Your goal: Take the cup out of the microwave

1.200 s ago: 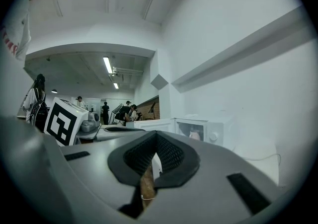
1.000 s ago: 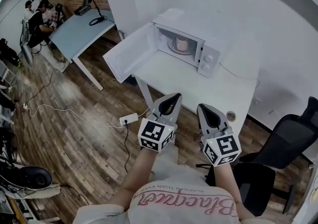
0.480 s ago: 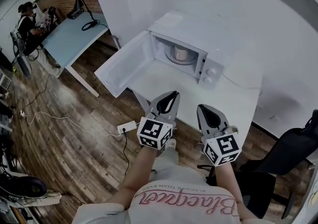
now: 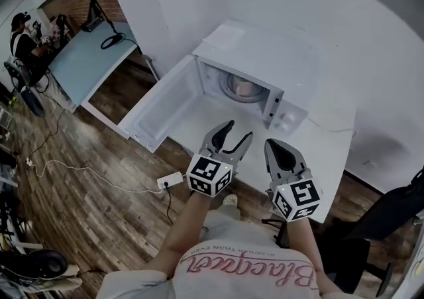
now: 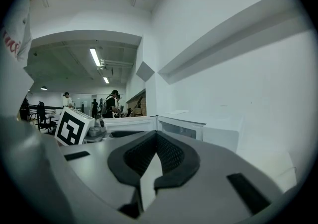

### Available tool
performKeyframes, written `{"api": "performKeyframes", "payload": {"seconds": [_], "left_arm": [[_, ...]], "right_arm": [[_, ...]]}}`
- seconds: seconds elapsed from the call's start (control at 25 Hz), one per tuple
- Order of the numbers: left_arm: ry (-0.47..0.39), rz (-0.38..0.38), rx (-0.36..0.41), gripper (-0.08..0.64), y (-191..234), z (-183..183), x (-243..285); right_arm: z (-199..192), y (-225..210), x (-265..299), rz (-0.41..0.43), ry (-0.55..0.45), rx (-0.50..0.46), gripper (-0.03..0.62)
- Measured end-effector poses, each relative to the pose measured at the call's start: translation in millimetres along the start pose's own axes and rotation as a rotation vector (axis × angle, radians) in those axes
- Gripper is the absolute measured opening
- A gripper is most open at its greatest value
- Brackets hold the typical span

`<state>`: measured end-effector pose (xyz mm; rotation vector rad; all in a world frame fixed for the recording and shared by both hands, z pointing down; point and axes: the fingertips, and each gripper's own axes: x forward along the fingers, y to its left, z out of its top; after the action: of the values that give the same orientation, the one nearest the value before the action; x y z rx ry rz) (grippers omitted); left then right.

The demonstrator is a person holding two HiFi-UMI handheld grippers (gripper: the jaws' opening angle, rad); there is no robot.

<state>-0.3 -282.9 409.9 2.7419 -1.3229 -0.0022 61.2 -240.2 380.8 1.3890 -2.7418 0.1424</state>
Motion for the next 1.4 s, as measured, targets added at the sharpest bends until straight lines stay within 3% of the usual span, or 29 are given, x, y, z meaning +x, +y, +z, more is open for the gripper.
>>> {"api": "performKeyframes", "payload": {"seconds": [0.12,0.28,0.96,1.4], "left_arm": [[0.009,-0.040,-0.009,0.232,14.0,-4.5,15.7],[0.014,-0.032,0.001,0.231,40.9,-9.9,36.9],[0.072,0.113,0.092,0.227,124.9,-58.2,119.8],[0.106,0.182,0.072,0.201,153.2,-77.6,152.9]], "right_arm": [[-1.3,-8.3,20.4,-0.015,0.011,0.009,0.011],[-1.9,-17.5,46.7,-0.026,0.021,0.007,0.011],[-23.9,-41.6,106.3,-0.019,0.091,-0.006,0.011],[-40.3,-49.7,115.6,0.022,0.121,-0.012,0.011]]}}
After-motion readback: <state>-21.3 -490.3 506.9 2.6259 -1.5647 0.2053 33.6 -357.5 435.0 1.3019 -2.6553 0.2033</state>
